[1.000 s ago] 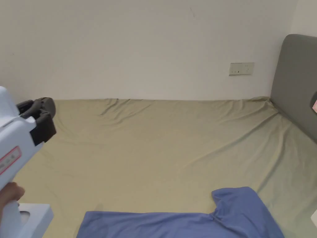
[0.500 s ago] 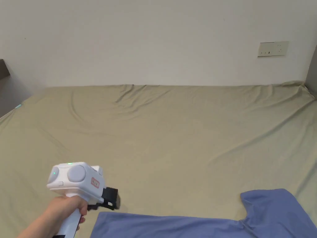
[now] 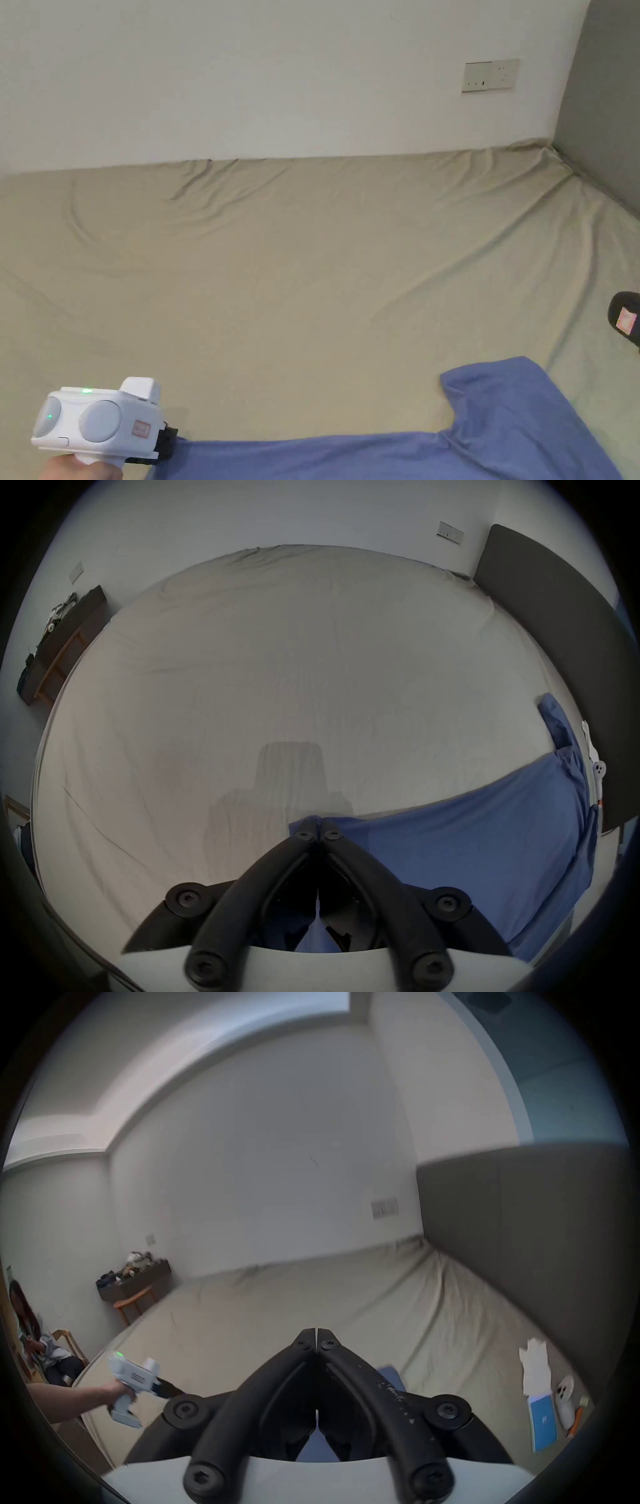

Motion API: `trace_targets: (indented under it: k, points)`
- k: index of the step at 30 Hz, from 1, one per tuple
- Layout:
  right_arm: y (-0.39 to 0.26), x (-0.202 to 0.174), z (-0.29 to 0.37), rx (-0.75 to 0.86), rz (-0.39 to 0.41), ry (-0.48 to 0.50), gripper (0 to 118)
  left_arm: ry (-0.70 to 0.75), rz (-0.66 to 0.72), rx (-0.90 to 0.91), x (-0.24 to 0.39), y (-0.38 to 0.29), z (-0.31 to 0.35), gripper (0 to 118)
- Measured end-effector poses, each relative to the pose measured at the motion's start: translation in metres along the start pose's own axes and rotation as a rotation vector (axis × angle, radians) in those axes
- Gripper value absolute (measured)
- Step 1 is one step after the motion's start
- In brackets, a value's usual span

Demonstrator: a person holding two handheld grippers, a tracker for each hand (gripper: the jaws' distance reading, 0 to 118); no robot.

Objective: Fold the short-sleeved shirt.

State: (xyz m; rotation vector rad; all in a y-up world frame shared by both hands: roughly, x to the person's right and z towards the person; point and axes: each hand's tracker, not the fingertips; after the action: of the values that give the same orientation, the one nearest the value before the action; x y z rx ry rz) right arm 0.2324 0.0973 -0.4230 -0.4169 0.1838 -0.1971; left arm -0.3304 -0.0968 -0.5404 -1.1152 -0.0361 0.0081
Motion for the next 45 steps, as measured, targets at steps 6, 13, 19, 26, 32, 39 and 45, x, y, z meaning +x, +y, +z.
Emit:
trace_targets:
  k: [6, 13, 19, 26, 32, 39, 45]
  points:
    - [-0.060, 0.092, -0.143, -0.444, 0.000, -0.080, 39, -0.038, 0.050, 0.132, -0.011, -0.008, 0.031, 0]
    - [-0.108, 0.134, -0.226, -0.681, -0.039, -0.160, 91, -0.075, -0.005, 0.125, -0.001, -0.015, 0.060, 0]
    - [-0.105, 0.122, -0.237, -0.723, 0.009, -0.222, 62, -0.075, -0.011, 0.131, 0.005, -0.013, 0.062, 0]
    - [-0.085, 0.104, -0.200, -0.576, 0.050, -0.141, 0, -0.063, 0.025, 0.167, 0.010, -0.014, 0.068, 0]
    - [-0.060, 0.093, -0.092, -0.397, 0.104, -0.064, 0, -0.104, -0.005, 0.330, 0.006, -0.041, 0.113, 0]
    - [-0.069, 0.093, 0.062, -0.291, 0.038, -0.046, 0, -0.153, 0.050, 0.459, -0.016, -0.123, 0.174, 0]
    - [-0.104, 0.095, 0.149, -0.368, -0.038, -0.003, 0, -0.198, 0.111, 0.440, -0.023, -0.200, 0.225, 0]
